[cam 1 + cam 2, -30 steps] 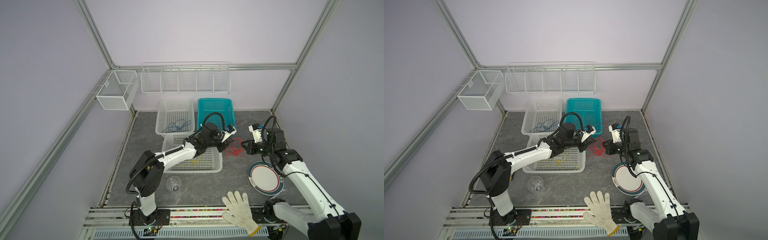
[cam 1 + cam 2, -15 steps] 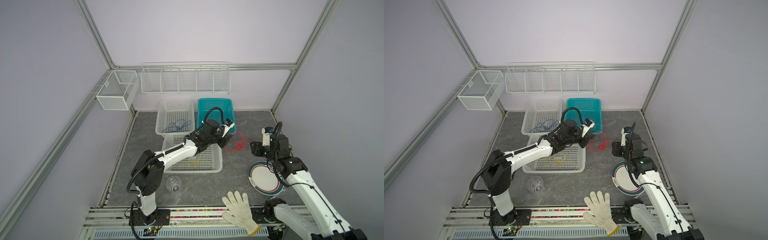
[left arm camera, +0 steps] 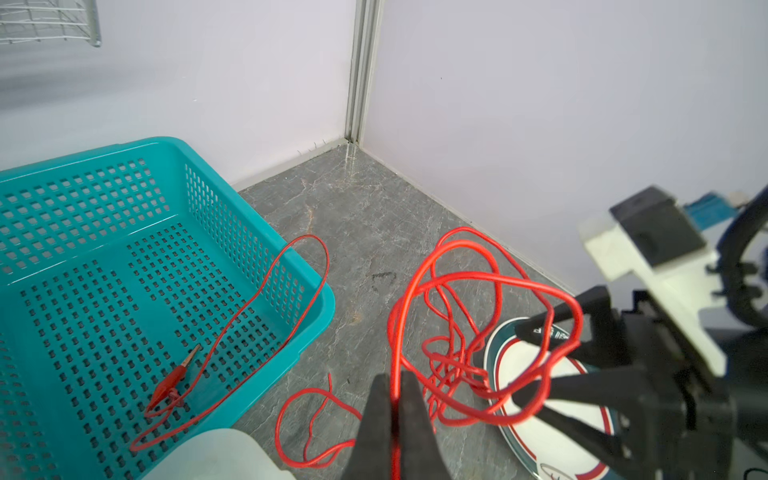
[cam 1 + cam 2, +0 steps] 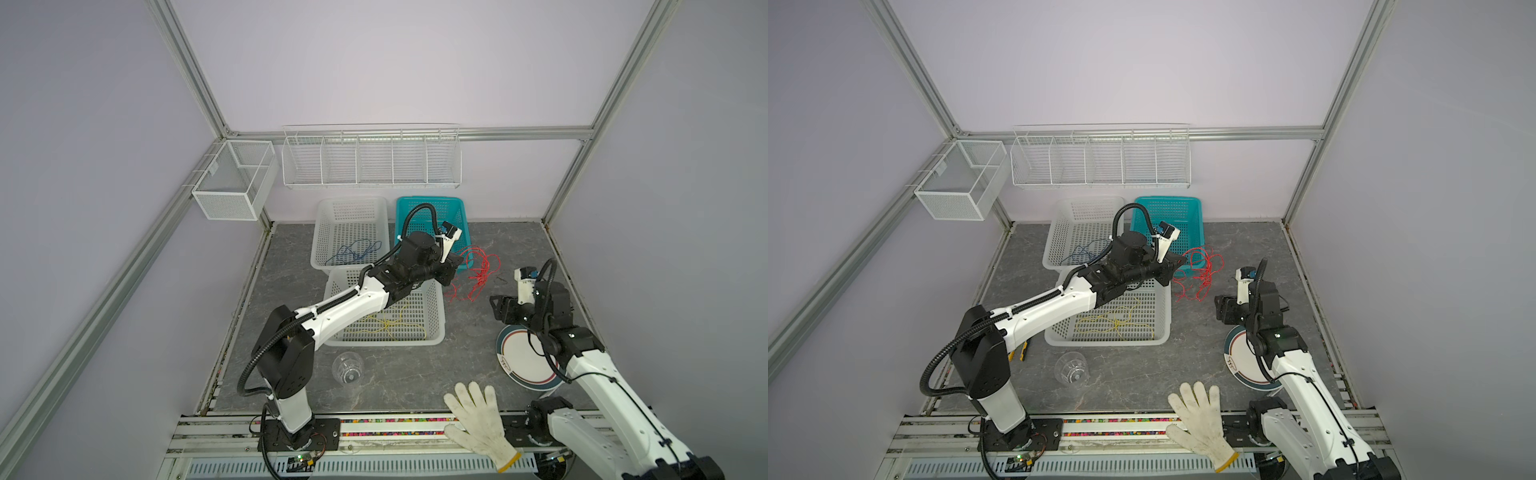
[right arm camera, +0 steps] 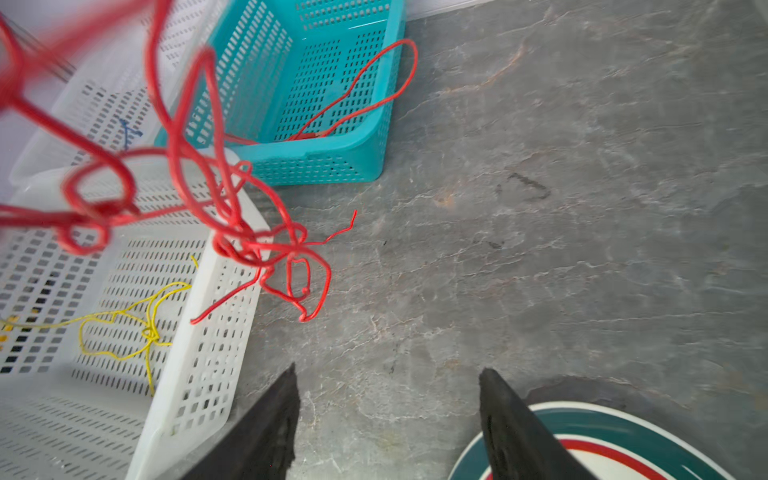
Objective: Untangle the cables
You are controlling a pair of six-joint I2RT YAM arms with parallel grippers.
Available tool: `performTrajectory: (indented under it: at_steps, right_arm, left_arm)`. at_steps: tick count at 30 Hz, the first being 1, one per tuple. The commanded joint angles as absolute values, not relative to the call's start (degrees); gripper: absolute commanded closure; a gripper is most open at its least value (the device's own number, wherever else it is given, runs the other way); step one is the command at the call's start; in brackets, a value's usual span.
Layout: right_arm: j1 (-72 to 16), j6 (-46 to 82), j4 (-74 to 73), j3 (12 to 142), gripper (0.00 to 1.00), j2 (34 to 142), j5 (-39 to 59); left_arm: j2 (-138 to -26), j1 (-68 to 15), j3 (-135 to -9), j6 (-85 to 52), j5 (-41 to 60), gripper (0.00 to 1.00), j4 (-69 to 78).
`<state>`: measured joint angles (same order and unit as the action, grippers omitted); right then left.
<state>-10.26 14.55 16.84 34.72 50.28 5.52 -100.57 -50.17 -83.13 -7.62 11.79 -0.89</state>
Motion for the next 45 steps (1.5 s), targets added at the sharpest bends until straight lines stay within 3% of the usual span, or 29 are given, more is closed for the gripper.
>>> performTrajectory:
  at_steps: [1,9,20,40,45]
  right_arm:
    - [-10.2,14.4,7.8,31.8,0.29,49.7,11.6]
    - [-10.2,15.6,-0.2,29.8,0.26,51.3,12.9]
    - [-10.1,16.3,-3.6,32.2,0.39,57.3,12.8]
    - [-10.1,14.9,-6.1,36.0,0.42,62.1,15.6]
    - [-10.1,15.1,-6.8,36.7,0.6,63.3,16.1]
  left_arm:
    - [-98.1,-50.3,-85.4,-11.5,11.8,1.0,-0.8]
    - [-97.3,-50.3,-85.0,-12.7,14.9,1.0,0.0]
    - [-96.2,-50.3,-83.8,-12.6,16.6,1.0,0.1]
    - [-94.8,-50.3,-82.3,-10.4,23.8,1.0,-1.5]
    - [-94.4,-50.3,-82.1,-10.4,24.5,1.0,-1.5]
